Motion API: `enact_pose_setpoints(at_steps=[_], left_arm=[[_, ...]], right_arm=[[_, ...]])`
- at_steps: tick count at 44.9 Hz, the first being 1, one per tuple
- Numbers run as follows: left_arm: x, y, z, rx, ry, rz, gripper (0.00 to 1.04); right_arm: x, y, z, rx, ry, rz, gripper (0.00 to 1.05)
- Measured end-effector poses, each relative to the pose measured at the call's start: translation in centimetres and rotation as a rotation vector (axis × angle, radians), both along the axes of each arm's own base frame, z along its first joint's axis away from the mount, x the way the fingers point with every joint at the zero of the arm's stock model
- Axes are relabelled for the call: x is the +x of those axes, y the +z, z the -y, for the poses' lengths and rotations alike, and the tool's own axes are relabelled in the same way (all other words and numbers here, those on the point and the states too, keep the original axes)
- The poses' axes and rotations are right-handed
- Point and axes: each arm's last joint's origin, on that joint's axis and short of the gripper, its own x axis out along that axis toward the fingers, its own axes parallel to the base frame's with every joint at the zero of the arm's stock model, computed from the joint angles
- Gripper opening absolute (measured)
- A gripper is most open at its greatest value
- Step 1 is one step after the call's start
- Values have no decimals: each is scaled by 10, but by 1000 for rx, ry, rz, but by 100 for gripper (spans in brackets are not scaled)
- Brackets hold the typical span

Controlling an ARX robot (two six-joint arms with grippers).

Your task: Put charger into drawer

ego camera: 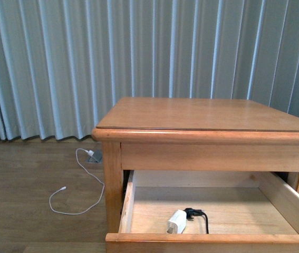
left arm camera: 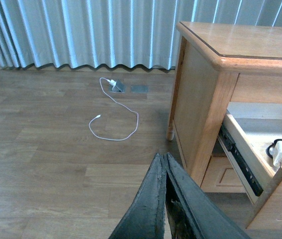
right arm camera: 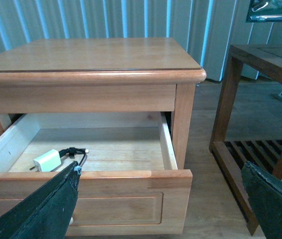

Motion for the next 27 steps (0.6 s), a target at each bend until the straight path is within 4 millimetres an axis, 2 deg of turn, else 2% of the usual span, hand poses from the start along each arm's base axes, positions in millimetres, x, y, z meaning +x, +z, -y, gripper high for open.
enact_pose_setpoints(at_steps=[9,27], left_arm=[[-8,-9,0,0,0,9,4],[-18,-9,0,0,-1,18,4]], right_arm=[[0,0,0,0,0,0,96],[0,0,0,0,0,0,96]])
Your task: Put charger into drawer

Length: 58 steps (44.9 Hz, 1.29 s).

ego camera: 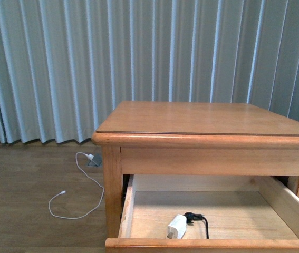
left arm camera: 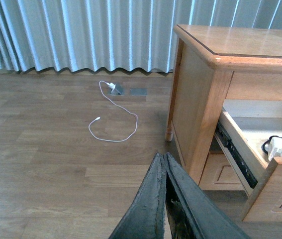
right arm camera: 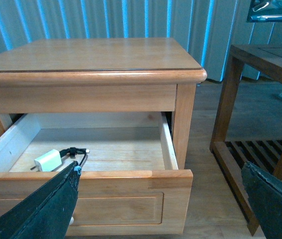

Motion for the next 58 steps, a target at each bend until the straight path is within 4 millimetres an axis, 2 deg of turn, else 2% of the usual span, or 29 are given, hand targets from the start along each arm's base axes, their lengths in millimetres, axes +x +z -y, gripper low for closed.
enact_pose_setpoints(at_steps=[6,12,20,26,29,38,44,53,58], left_arm=[[-2,0,0,0,0,0,4],[-12,-3,0,0,0,-7,4],[-13,-3,0,-1,0,-9,5],[-13,-3,0,0,0,-8,25],[-13,-3,0,0,0,-8,42],[-13,-3,0,0,0,-8,73],[-13,-3,0,0,0,-8,99],[-13,-3,0,2,0,-8,99],[-13,-3,0,2,0,-8,99]], right_arm=[[0,0,0,0,0,0,96],[0,0,0,0,0,0,96],[0,0,0,0,0,0,96],[0,0,0,0,0,0,96],[0,0,0,0,0,0,96],[0,0,0,0,0,0,96],[0,0,0,0,0,0,96],[0,0,0,-1,2,-4,96],[4,-5,-2,-22,98,-163,96]])
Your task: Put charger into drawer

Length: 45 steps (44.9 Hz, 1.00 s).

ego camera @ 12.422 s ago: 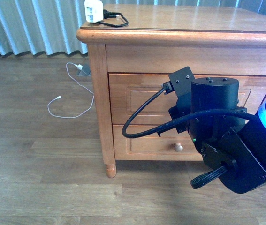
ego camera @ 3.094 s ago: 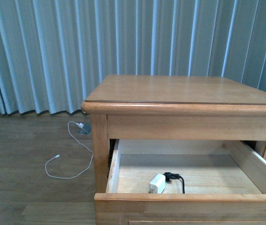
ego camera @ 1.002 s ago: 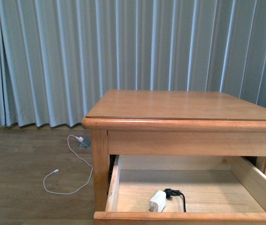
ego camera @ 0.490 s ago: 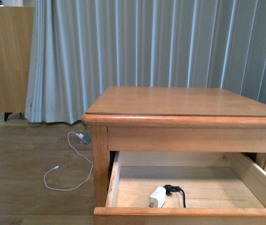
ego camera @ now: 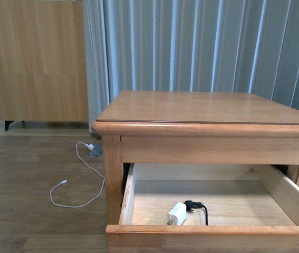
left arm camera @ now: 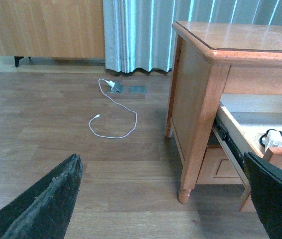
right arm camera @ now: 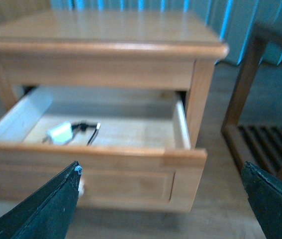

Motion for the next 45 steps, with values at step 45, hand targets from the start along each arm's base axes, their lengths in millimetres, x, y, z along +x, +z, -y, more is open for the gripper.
enact_pose_setpoints(at_steps=[45], left_arm=[[0,0,0,0,0,0,99]], right_arm=[[140,-46,-51,-39,212,-463,96]])
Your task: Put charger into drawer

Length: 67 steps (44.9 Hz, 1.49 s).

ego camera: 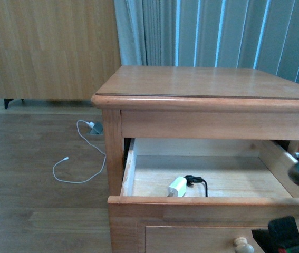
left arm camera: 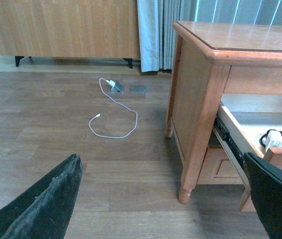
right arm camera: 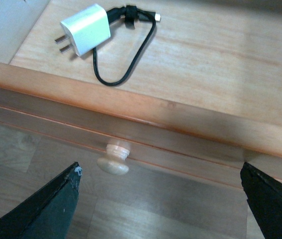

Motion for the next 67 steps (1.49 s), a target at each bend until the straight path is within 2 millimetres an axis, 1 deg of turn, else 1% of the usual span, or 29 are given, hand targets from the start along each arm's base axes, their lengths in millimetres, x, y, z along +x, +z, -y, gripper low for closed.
enact_pose_setpoints(at_steps=[6,16,18,21,29,33,37,45,56,62,67], left_arm=[[0,0,0,0,0,0,99],[0,0,0,0,0,0,99],[0,0,0,0,0,0,99],[0,0,0,0,0,0,99],[0,0,0,0,0,0,99],[0,0,0,0,0,0,99],[0,0,0,0,0,0,99],[0,0,0,0,0,0,99],[0,0,0,0,0,0,99],[0,0,0,0,0,0,99],[0,0,0,0,0,0,99]], right_arm=[[22,-4,-4,-17,-5,2,96],[82,-7,-13,-50,-23,50,96],[92,-8,-14,-61,-28,58,96],[102,-10,-15,-67,-32,64,96],[143,-13,-20,-89,-67,104,96],[159,-14,-22,-96,-88,124,96],[168,-15,-23,-99,-113,137,96],[172,-26,-23,-101,-147,140,96],[169,-24,-21,-68,-155,169,96],[158,-13,-15,-55,-148,195,96],[139,5,-10,-35,-134,227,96]])
